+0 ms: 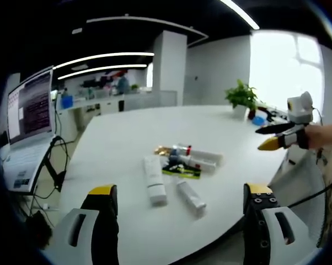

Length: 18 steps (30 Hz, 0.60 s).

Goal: Arrange the skincare products in the storage area until every visible bottle or jar stands upright without overlapping.

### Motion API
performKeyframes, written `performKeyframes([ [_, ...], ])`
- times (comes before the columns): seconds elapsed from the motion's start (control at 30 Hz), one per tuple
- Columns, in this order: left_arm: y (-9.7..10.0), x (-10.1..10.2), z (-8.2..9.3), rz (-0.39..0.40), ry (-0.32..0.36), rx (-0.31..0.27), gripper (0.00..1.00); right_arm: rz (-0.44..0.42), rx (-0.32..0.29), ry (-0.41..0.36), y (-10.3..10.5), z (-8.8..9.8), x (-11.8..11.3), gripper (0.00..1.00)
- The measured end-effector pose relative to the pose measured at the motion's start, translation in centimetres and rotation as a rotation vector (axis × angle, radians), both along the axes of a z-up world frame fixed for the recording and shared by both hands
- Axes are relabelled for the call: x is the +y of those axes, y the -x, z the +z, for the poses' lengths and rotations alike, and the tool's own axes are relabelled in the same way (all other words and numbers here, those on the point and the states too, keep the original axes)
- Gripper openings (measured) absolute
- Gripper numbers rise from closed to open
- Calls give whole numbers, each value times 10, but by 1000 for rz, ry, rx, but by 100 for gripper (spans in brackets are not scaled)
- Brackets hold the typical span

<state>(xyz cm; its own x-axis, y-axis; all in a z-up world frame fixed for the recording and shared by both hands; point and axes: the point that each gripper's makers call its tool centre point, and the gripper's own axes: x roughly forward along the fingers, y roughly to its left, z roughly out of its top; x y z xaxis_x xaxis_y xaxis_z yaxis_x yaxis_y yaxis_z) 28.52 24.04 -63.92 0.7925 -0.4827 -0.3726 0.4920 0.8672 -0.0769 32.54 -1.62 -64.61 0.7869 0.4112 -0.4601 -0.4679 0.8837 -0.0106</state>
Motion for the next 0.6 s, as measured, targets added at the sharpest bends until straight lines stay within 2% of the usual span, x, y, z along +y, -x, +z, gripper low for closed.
performKeyframes([
  [0.17,-1,2,2,15,0,-6,92,28,15,34,-16,-6,-2,82],
  [0.33,-1,3,3,23,7,-11,91,88,56,60,-30,-16,3,79],
  [0.6,-1,2,2,14,3,-2,91,164,98,103,-60,-29,9,70],
])
